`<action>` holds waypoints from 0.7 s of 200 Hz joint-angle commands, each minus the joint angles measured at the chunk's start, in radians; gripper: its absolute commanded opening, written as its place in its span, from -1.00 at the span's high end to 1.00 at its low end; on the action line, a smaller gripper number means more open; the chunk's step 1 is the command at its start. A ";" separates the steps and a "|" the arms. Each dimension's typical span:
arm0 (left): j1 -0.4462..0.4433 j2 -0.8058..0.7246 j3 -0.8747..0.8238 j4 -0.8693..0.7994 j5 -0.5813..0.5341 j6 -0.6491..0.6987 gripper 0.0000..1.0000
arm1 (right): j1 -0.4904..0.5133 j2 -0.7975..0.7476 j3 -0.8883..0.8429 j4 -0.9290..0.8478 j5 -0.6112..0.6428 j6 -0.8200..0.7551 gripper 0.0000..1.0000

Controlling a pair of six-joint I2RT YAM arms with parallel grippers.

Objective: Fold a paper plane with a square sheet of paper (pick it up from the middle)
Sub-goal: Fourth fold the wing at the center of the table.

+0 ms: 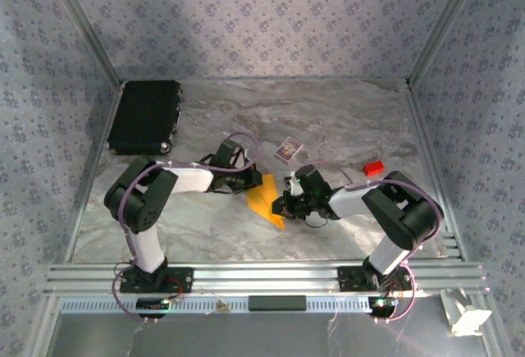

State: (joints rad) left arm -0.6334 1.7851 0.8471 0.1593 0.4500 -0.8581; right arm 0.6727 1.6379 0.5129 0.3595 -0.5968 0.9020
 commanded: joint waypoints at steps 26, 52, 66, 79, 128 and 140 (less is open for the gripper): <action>-0.055 -0.025 -0.014 0.013 0.020 -0.041 1.00 | 0.005 0.015 -0.036 -0.142 0.072 0.011 1.00; -0.069 0.013 -0.035 0.053 0.024 -0.060 1.00 | 0.006 0.009 -0.040 -0.145 0.074 0.012 1.00; -0.058 0.036 -0.051 0.076 0.007 -0.064 1.00 | 0.007 0.003 -0.041 -0.148 0.076 0.014 1.00; -0.043 0.058 -0.059 0.108 0.025 -0.067 1.00 | 0.010 -0.006 -0.041 -0.153 0.078 0.011 1.00; 0.013 0.093 -0.060 0.085 -0.003 -0.034 1.00 | 0.016 -0.012 -0.045 -0.166 0.088 0.007 1.00; 0.029 0.091 -0.052 0.065 -0.003 -0.019 1.00 | 0.015 -0.009 -0.047 -0.162 0.088 0.005 1.00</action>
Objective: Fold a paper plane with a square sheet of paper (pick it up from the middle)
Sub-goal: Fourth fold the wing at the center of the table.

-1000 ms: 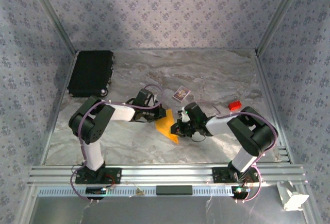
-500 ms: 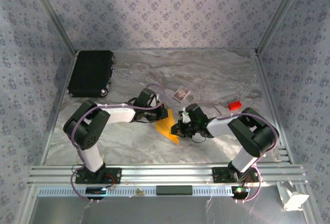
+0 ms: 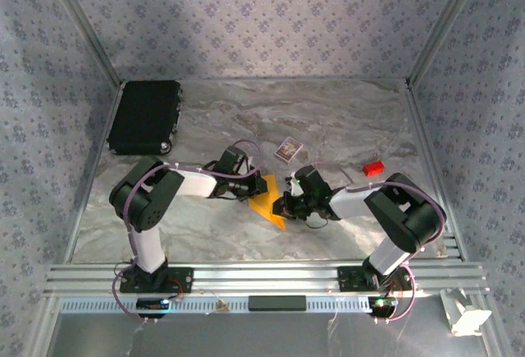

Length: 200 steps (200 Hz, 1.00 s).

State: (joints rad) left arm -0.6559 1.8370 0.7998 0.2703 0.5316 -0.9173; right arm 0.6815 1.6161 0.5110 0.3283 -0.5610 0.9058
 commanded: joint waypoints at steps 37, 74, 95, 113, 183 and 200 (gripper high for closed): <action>0.105 0.044 0.035 -0.127 -0.098 0.122 1.00 | 0.012 0.013 -0.036 -0.127 0.037 -0.004 1.00; 0.154 0.059 0.039 -0.112 -0.076 0.139 1.00 | 0.016 0.018 -0.038 -0.128 0.032 -0.006 1.00; 0.177 0.062 0.040 -0.109 -0.076 0.138 1.00 | 0.016 0.019 -0.038 -0.126 0.028 -0.007 1.00; 0.196 0.059 0.050 -0.118 -0.076 0.140 1.00 | 0.015 0.019 -0.035 -0.128 0.026 -0.007 1.00; 0.211 0.011 0.106 -0.246 -0.100 0.140 1.00 | 0.019 0.010 -0.011 -0.162 0.012 -0.023 1.00; 0.208 -0.026 0.113 -0.278 -0.110 0.138 1.00 | 0.022 0.007 0.000 -0.178 0.012 -0.032 1.00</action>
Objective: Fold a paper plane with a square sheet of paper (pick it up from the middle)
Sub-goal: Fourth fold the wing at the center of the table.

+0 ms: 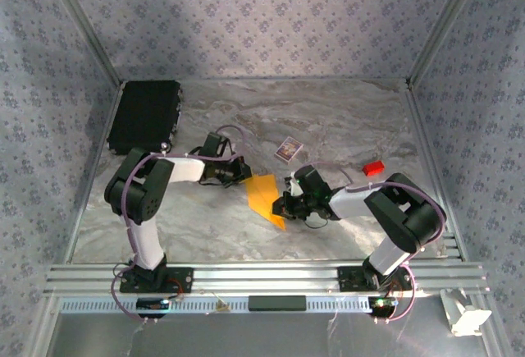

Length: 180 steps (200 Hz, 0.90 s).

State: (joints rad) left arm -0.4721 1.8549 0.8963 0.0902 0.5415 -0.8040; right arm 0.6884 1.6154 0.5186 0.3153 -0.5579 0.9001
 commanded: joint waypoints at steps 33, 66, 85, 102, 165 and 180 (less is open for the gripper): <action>0.013 -0.108 0.031 -0.128 -0.115 0.030 1.00 | 0.013 0.003 0.008 -0.184 0.009 -0.037 1.00; -0.045 -0.136 0.049 -0.124 -0.081 0.031 1.00 | 0.013 0.008 0.039 -0.209 0.007 -0.048 1.00; -0.099 -0.120 0.062 -0.117 -0.058 0.029 1.00 | 0.013 0.006 0.046 -0.207 0.006 -0.046 1.00; -0.138 -0.100 0.066 -0.103 -0.057 0.015 1.00 | 0.011 -0.001 0.051 -0.209 0.006 -0.046 1.00; -0.172 0.021 0.041 -0.048 -0.077 -0.025 1.00 | -0.005 -0.050 0.053 -0.207 -0.003 -0.043 1.00; -0.172 0.034 0.045 -0.056 -0.080 -0.026 1.00 | -0.010 -0.109 0.051 -0.236 0.019 -0.026 1.00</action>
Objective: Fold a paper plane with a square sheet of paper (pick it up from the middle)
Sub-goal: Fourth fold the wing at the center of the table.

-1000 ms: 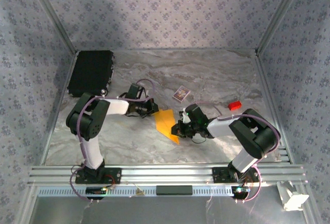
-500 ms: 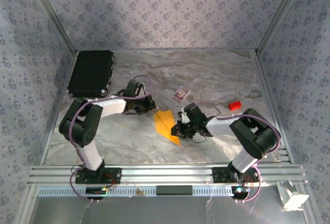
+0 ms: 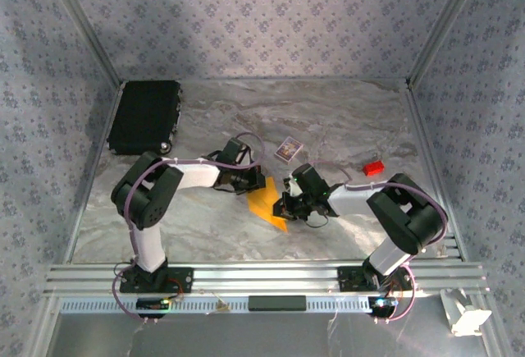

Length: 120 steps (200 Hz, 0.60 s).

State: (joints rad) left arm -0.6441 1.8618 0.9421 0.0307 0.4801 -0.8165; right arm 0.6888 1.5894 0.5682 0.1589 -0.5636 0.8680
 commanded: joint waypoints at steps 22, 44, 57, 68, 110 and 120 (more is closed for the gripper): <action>0.001 0.015 -0.014 -0.005 -0.043 -0.015 1.00 | -0.015 -0.220 -0.012 -0.200 0.101 0.024 0.98; 0.001 0.005 -0.033 -0.001 -0.051 -0.019 1.00 | -0.030 -0.343 -0.065 -0.259 0.137 0.076 0.87; 0.000 -0.001 -0.045 0.012 -0.051 -0.026 1.00 | -0.033 -0.392 -0.107 -0.242 0.130 0.125 0.81; 0.001 -0.010 -0.060 0.035 -0.049 -0.040 1.00 | -0.024 -0.419 -0.134 -0.239 0.128 0.164 0.68; 0.000 -0.018 -0.078 0.059 -0.047 -0.067 1.00 | 0.027 -0.409 -0.203 -0.139 0.117 0.259 0.52; 0.000 -0.016 -0.078 0.057 -0.051 -0.068 1.00 | 0.040 -0.389 -0.197 -0.133 0.114 0.262 0.52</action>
State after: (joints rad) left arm -0.6434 1.8526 0.8944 0.1249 0.4713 -0.8673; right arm 0.7010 1.1706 0.3771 -0.0193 -0.4519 1.0595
